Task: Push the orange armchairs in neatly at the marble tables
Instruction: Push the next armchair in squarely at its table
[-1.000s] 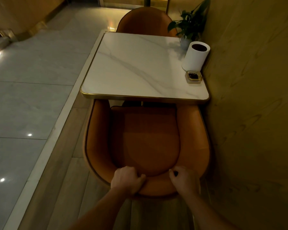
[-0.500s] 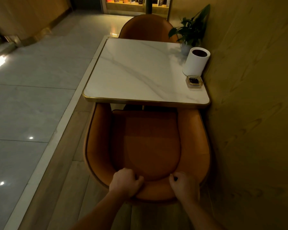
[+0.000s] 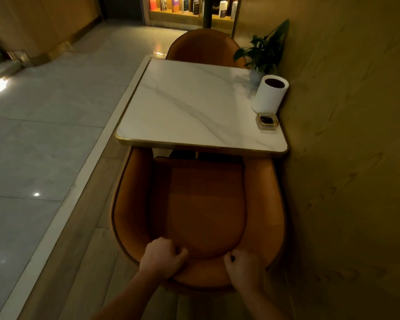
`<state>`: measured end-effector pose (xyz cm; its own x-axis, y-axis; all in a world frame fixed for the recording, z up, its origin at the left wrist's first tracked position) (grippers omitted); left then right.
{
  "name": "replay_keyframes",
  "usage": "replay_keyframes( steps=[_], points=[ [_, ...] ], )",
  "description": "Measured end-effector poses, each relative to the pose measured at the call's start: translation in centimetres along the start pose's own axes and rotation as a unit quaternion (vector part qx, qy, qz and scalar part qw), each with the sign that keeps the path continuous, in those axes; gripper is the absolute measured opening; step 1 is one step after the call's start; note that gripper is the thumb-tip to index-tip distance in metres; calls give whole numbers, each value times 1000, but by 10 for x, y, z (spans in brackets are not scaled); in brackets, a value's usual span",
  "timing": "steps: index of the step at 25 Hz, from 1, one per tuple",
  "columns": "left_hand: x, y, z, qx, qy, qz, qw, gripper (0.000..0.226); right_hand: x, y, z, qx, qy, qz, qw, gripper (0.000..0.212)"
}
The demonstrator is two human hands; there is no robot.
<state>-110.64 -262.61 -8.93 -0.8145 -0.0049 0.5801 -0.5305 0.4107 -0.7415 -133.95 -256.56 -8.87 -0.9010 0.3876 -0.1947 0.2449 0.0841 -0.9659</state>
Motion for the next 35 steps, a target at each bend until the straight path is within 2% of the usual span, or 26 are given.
replay_keyframes(
  steps=[4,8,13,16,19,26,35],
  points=[
    [-2,-2,2,2,-5,16,1000,45,0,-1,6,-5,-9,16,1000,43],
    [4,-2,-1,-15,-24,29,999,40,-4,-4,5,-13,-21,9,1000,41],
    [7,0,-2,-56,-46,77,994,38,-5,-4,8,-53,-28,7,998,28],
    [3,5,0,-77,-57,84,992,37,-13,-1,15,-111,-47,7,993,14],
    [3,4,-4,-73,-45,83,993,28,-24,-2,19,-137,-63,16,988,22],
    [5,-20,-18,-38,-48,125,990,63,-36,-8,16,-126,-87,29,988,40],
    [13,-55,-52,13,-48,139,989,68,-61,-37,-9,-135,-125,25,983,50]
  ],
)
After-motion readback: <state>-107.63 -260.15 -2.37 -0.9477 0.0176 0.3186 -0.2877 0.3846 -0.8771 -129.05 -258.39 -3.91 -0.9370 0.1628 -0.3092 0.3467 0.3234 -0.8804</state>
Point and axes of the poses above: each hand's wrist, its own z-axis towards the middle knuckle, its own y-axis out of the palm, x = y × z, the point moved 9 cm from there along z, towards the middle knuckle, and after that the axes turned 7 degrees about -z, right-handed, at the moved point
